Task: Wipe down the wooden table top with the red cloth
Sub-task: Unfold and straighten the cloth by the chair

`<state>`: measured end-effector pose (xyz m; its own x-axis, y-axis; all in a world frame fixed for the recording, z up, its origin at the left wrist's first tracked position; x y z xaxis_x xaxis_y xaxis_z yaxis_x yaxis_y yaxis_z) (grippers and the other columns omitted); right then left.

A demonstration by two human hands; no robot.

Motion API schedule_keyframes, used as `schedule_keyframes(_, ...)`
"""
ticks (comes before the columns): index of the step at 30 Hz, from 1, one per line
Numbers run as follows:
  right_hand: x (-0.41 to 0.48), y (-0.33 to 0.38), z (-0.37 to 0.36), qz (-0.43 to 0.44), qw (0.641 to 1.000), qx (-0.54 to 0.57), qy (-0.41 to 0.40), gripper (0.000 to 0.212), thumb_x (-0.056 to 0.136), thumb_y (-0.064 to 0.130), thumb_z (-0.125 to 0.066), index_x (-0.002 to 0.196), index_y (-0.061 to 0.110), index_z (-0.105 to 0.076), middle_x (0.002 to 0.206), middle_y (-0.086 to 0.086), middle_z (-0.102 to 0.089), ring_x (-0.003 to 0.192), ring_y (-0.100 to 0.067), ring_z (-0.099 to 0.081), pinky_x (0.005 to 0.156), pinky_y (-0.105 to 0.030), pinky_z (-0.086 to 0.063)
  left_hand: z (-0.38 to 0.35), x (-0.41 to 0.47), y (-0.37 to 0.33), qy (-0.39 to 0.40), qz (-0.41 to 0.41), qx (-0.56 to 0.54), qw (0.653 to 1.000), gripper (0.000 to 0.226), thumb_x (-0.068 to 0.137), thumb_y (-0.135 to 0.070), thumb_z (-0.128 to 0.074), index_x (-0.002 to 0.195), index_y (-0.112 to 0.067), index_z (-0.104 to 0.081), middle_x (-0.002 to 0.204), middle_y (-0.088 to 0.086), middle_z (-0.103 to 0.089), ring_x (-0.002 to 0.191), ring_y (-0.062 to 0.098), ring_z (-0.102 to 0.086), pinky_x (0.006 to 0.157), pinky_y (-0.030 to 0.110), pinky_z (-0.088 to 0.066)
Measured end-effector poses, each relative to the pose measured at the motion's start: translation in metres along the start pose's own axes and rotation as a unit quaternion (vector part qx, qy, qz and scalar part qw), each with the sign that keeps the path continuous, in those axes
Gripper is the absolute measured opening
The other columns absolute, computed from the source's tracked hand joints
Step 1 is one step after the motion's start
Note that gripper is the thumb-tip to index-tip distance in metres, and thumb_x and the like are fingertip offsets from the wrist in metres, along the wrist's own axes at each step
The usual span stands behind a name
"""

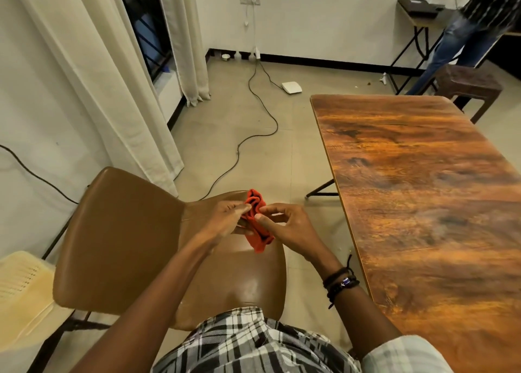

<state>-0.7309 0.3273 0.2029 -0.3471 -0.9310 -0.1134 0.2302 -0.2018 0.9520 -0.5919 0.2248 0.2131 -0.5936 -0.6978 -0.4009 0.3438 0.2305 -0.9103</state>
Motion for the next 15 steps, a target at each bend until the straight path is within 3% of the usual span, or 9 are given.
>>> schedule_keyframes(2,0.003,-0.001,-0.001,0.000,1.000,-0.017,-0.004,0.008,0.092,0.025,-0.072,0.094,0.018,-0.076,0.089,0.012,-0.071,0.078,0.008,-0.067,0.062,-0.018,-0.056,-0.003,-0.003,0.001,-0.012,0.002,0.003,1.000,0.028,0.104,-0.014,-0.049,0.095,-0.007,-0.074,0.099,0.028,-0.072,0.086,0.035,-0.071,0.074,0.036,-0.062)
schedule_keyframes(4,0.007,-0.006,0.000,-0.019,1.000,-0.006,-0.019,0.012,0.093,0.024,-0.070,0.090,0.014,-0.077,0.086,0.003,-0.074,0.077,-0.003,-0.069,0.069,-0.021,-0.055,-0.005,-0.005,0.003,-0.032,0.010,-0.004,0.999,0.025,0.104,-0.014,-0.049,0.096,-0.006,-0.072,0.100,0.029,-0.071,0.081,0.031,-0.069,0.070,0.034,-0.061)
schedule_keyframes(7,0.008,-0.013,0.002,-0.037,0.999,0.021,-0.013,0.013,0.094,0.023,-0.068,0.092,0.012,-0.074,0.090,-0.003,-0.074,0.081,-0.013,-0.070,0.076,-0.029,-0.058,-0.005,-0.006,0.005,-0.049,0.017,-0.004,0.999,0.027,0.104,-0.013,-0.049,0.104,0.004,-0.071,0.101,0.030,-0.071,0.079,0.031,-0.070,0.071,0.037,-0.061)
schedule_keyframes(11,0.008,-0.013,0.002,-0.022,0.999,0.021,0.017,0.018,0.087,0.020,-0.076,0.103,0.014,-0.068,0.103,0.000,-0.073,0.095,-0.013,-0.071,0.083,-0.028,-0.060,-0.007,-0.010,0.005,-0.046,0.016,0.013,0.999,0.031,0.105,-0.012,-0.046,0.103,0.009,-0.068,0.097,0.029,-0.071,0.080,0.028,-0.071,0.075,0.038,-0.061)
schedule_keyframes(15,0.009,-0.014,0.009,-0.002,1.000,0.010,-0.010,0.020,0.092,0.010,-0.068,0.108,0.021,-0.062,0.102,-0.001,-0.071,0.096,-0.015,-0.070,0.084,-0.029,-0.059,-0.010,-0.013,0.007,-0.067,0.019,0.009,0.998,0.027,0.105,-0.010,-0.045,0.098,-0.001,-0.069,0.095,0.026,-0.071,0.083,0.032,-0.069,0.079,0.043,-0.060)
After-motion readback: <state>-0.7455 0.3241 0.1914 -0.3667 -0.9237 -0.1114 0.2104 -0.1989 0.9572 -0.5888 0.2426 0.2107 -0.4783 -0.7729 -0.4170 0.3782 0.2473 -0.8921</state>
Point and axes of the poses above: each hand's wrist, its own x-axis towards the middle knuckle, its own z-axis out of the back of the hand, y = z × x, the point moved 1 cm from there along x, towards the middle knuckle
